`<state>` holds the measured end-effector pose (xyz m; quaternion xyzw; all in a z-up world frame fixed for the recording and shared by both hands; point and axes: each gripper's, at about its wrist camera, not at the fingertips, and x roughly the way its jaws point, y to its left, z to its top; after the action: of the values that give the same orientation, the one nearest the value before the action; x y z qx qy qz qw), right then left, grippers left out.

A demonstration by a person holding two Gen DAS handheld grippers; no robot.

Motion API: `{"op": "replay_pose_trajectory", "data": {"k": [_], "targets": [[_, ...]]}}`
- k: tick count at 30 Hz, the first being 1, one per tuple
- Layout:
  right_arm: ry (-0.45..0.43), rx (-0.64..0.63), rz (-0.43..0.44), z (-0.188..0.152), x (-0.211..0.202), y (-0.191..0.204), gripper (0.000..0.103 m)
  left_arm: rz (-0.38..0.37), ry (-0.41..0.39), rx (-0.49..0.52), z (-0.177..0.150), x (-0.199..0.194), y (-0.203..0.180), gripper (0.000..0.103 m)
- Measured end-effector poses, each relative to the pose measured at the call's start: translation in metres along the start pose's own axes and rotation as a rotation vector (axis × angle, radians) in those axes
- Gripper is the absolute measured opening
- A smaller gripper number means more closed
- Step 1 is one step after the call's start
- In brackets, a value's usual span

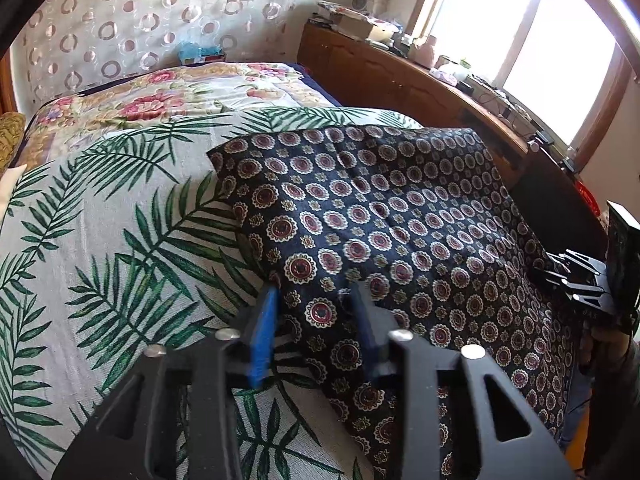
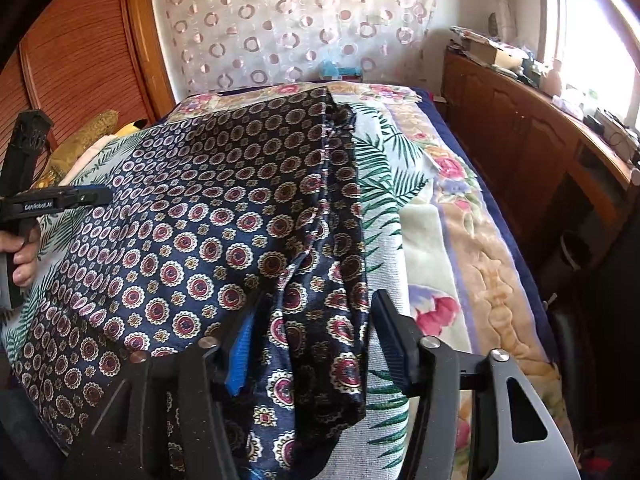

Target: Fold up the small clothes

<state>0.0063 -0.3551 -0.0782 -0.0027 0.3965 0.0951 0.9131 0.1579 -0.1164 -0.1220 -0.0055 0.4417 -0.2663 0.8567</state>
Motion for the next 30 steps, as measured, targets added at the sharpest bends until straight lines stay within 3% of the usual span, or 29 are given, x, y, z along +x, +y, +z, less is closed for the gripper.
{"op": "replay_pose_trajectory", "data": {"k": [1, 2, 3, 5, 16, 27, 30], "targets": [[0.001, 0.001, 0.005, 0.000, 0.000, 0.001, 0.033, 0.001, 0.002, 0.007, 0.000, 0.000, -0.001, 0.018], [0.002, 0.000, 0.033, 0.000, 0.000, 0.001, 0.018, 0.001, 0.000, 0.012, 0.000, 0.000, -0.002, 0.012], [0.004, 0.001, 0.058, -0.002, 0.000, 0.004, 0.010, 0.000, 0.000, 0.018, 0.001, -0.001, -0.003, 0.009], [0.003, -0.011, 0.066, -0.002, 0.000, 0.007, 0.007, -0.002, -0.014, 0.029, 0.003, -0.006, -0.004, 0.005], [-0.043, -0.063, 0.097, 0.005, -0.002, 0.038, 0.005, 0.068, -0.096, 0.044, 0.017, -0.040, 0.017, 0.004], [-0.059, -0.118, 0.238, 0.025, 0.029, 0.104, 0.005, 0.198, -0.147, -0.052, 0.009, -0.088, 0.089, 0.004], [-0.055, -0.131, 0.239, 0.026, 0.040, 0.117, 0.005, 0.197, -0.132, -0.068, 0.001, -0.089, 0.102, 0.004]]}}
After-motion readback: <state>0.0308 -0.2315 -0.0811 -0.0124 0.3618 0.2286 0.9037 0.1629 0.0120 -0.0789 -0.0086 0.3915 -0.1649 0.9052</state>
